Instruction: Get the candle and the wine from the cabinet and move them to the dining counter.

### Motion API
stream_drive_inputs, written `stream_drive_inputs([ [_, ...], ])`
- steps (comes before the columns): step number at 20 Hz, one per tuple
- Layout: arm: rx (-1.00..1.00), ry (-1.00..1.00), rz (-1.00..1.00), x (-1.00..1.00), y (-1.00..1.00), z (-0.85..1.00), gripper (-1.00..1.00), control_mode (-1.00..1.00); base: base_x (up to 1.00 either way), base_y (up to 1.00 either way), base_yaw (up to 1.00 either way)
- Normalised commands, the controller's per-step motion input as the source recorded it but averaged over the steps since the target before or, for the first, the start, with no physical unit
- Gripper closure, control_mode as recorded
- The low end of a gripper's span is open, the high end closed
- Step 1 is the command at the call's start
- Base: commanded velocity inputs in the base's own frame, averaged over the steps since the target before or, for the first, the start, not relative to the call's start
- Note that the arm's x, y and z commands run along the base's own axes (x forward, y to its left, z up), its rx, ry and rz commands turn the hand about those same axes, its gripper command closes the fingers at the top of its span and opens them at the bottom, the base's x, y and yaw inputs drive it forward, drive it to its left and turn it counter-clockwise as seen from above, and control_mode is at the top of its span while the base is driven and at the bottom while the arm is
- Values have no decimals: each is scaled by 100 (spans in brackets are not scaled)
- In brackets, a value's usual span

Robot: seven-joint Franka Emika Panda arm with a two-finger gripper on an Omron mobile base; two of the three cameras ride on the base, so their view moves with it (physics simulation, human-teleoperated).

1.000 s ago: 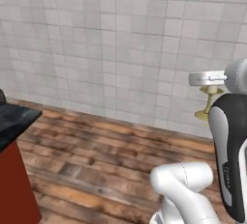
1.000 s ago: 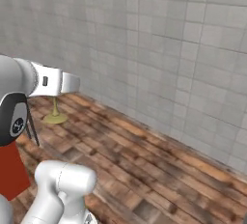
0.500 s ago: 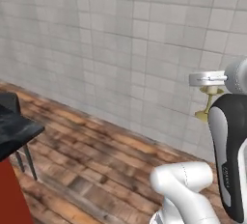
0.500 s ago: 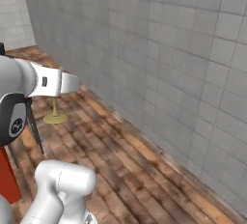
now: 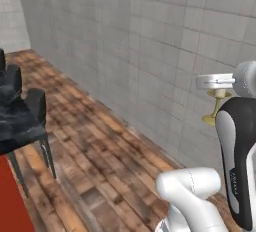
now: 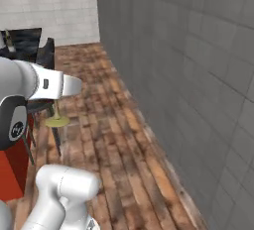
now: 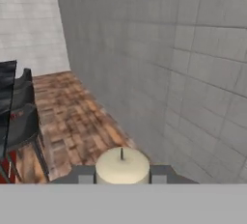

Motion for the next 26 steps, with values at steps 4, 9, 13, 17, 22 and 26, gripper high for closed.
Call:
stream_drive_inputs([
  [4,0,0,0,0,0,0,100,100,67,-66,60],
  [9,0,0,0,0,0,0,100,100,86,-77,51],
  [13,0,0,0,0,0,0,100,100,99,-93,41],
  [17,0,0,0,0,0,0,100,100,100,-95,29],
  [22,0,0,0,0,0,0,100,100,100,-75,15],
  [26,0,0,0,0,0,0,100,100,100,-40,12],
])
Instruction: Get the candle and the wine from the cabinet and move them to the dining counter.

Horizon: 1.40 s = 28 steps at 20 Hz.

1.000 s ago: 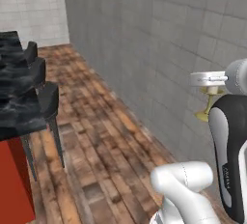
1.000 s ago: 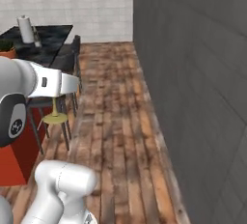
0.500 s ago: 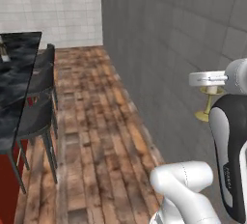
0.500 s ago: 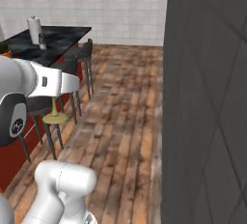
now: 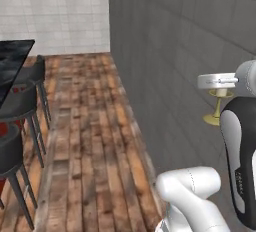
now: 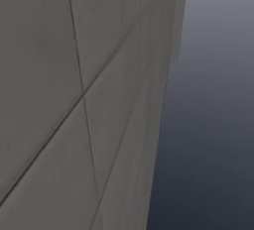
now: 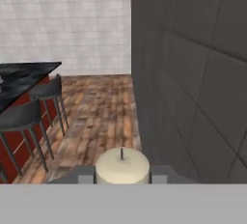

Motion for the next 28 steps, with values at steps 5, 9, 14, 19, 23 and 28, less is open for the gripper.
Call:
stream_drive_inputs([
  [5,0,0,0,0,0,0,100,100,100,-2,14],
  [9,0,0,0,0,0,0,100,100,100,0,23],
  [14,0,0,0,0,0,0,100,100,100,-14,30],
  [19,0,0,0,0,0,0,100,100,100,-31,34],
  [23,0,0,0,0,0,0,100,100,100,-50,40],
  [28,0,0,0,0,0,0,100,100,100,-54,40],
])
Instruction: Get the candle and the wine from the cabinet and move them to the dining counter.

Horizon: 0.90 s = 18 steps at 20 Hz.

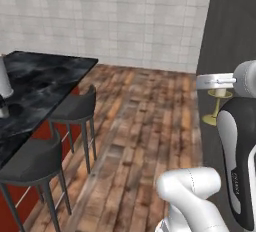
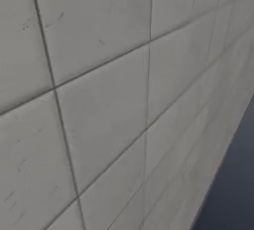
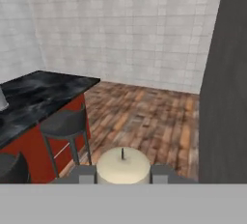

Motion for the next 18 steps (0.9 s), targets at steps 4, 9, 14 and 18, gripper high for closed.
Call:
stream_drive_inputs([
  [4,0,0,0,0,0,0,100,100,100,-60,43],
  [9,0,0,0,0,0,0,100,100,100,-59,43],
  [14,0,0,0,0,0,0,100,100,83,-22,51],
  [18,0,0,0,0,0,0,100,100,62,-5,47],
])
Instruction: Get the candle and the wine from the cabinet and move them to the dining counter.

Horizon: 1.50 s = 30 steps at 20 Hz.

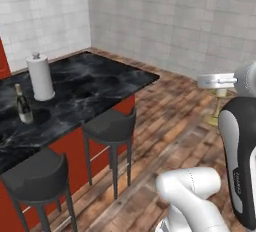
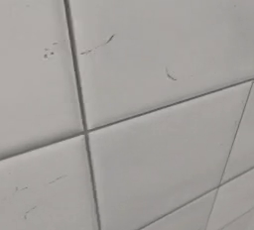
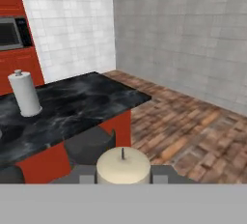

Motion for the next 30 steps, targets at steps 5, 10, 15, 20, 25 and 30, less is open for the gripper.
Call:
stream_drive_inputs([
  [5,0,0,0,0,0,0,100,100,72,-1,43],
  [10,0,0,0,0,0,0,100,100,85,-10,36],
  [15,0,0,0,0,0,0,100,100,83,-17,24],
  [20,0,0,0,0,0,0,100,100,74,-16,14],
  [25,0,0,0,0,0,0,100,100,73,-1,9],
  [30,0,1,10,46,5,-25,100,-100,29,0,5],
])
